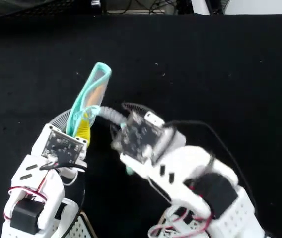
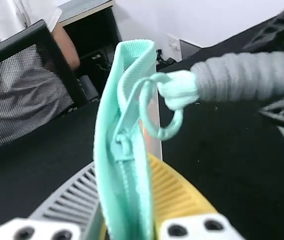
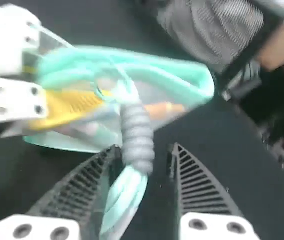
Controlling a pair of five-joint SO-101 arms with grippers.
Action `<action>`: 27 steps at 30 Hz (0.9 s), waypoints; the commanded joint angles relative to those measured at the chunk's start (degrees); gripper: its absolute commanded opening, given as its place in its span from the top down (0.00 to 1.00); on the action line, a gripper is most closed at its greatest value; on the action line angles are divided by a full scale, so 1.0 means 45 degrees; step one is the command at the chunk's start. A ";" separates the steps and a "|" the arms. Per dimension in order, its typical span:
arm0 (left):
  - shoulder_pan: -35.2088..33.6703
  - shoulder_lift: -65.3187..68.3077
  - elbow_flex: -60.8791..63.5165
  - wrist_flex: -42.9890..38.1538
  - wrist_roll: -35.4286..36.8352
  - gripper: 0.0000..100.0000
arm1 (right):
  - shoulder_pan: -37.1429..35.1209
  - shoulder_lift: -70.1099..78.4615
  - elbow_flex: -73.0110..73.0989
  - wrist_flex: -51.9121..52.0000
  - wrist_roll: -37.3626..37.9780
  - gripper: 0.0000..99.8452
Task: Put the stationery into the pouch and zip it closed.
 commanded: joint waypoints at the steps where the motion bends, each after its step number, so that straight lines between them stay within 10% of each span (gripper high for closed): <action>1: 0.1026 0.0020 -0.0068 0.0547 -0.0234 0.97 | -0.0664 -0.0889 0.0518 -0.1094 -0.0996 0.85; 27: 0.1885 0.0039 0.0010 0.1074 -0.0684 0.97 | -0.0625 -0.1807 0.3741 -0.4435 -0.1563 0.95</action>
